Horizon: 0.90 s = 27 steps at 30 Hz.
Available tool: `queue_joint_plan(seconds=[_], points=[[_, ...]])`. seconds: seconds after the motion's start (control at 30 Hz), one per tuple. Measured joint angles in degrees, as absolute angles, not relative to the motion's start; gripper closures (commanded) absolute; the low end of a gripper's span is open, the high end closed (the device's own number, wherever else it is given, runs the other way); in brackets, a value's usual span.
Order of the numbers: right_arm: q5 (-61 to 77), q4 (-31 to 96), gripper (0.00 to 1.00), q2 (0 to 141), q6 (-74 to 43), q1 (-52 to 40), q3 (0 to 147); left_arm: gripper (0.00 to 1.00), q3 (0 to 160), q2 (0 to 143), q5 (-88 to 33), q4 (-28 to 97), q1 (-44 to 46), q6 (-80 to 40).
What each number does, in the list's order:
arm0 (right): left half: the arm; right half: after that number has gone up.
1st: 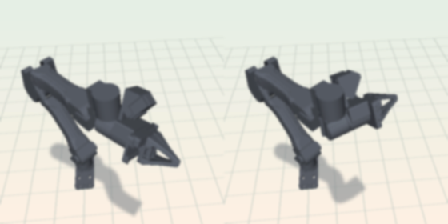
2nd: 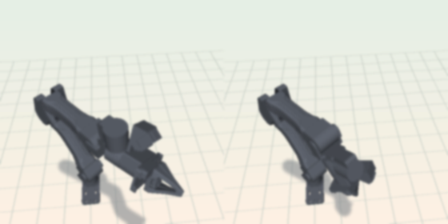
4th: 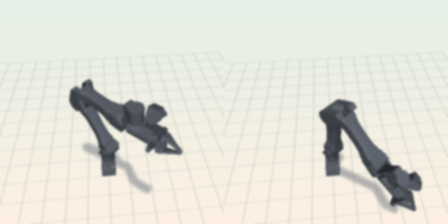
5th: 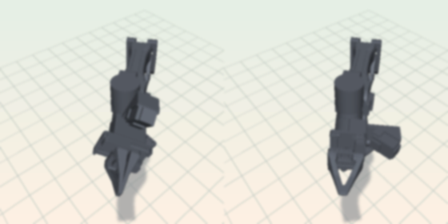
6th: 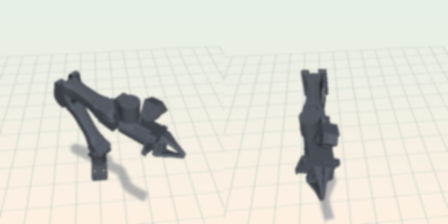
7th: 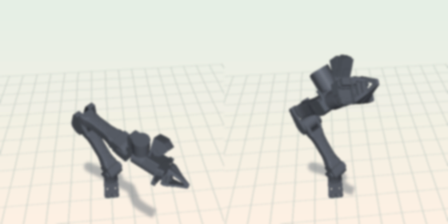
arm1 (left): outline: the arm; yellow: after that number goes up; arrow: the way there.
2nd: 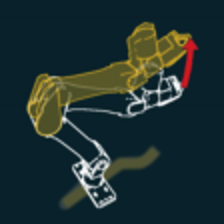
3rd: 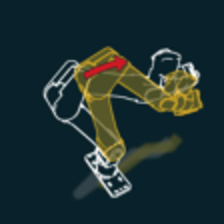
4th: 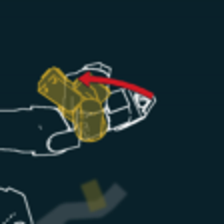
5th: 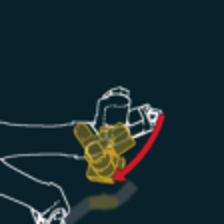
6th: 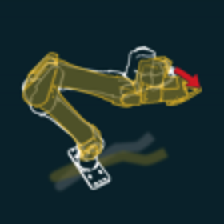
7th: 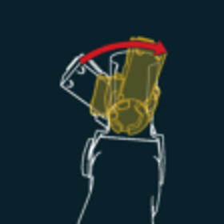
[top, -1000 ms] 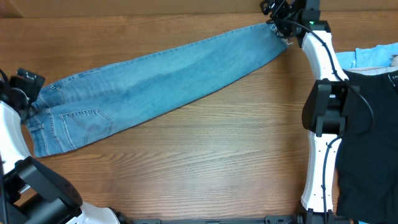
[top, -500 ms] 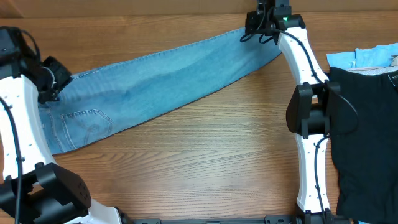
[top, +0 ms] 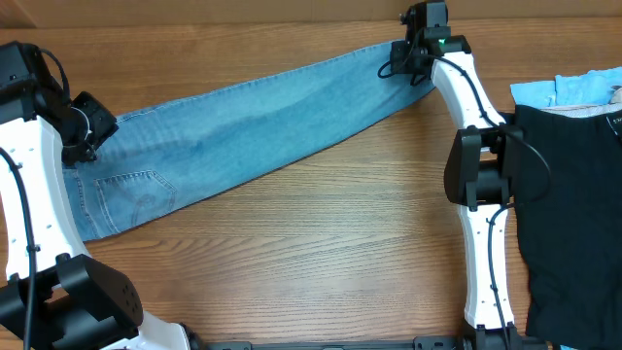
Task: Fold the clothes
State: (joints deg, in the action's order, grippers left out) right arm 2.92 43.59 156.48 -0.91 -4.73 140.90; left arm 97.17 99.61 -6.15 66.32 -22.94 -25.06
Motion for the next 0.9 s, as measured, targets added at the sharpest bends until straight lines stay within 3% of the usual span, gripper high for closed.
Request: queue_joint_plan(seconds=[0.17, 0.23, 0.3, 0.37, 0.4, 0.63, 0.9], points=[[3.8, 54.2, 0.96, 154.1, -2.7, -1.6, 141.0, 0.58, 97.1, 99.6, -6.1, 66.7, -22.9, -25.1], [3.3, 56.0, 0.96, 153.4, -2.9, -0.2, 140.9, 0.50, 97.1, 99.6, -6.1, 66.7, -22.9, -25.0], [2.7, 56.9, 0.96, 152.3, -3.0, 0.7, 140.7, 0.20, 97.1, 99.6, -6.1, 66.7, -22.9, -24.9], [2.6, 57.7, 0.96, 149.3, -3.0, 0.8, 140.5, 0.03, 97.1, 99.6, -6.1, 66.8, -22.9, -24.8], [2.5, 58.1, 0.96, 147.8, -3.0, 0.7, 140.4, 0.00, 97.1, 99.6, -6.1, 66.9, -22.9, -24.9], [2.8, 65.1, 0.96, 136.7, -6.4, 2.3, 140.4, 0.00, 97.1, 99.6, -5.9, 67.3, -22.9, -24.9], [2.8, 68.4, 0.94, 135.4, -7.1, 4.7, 140.4, 0.00, 97.1, 99.6, -5.9, 67.3, -22.9, -24.9]])
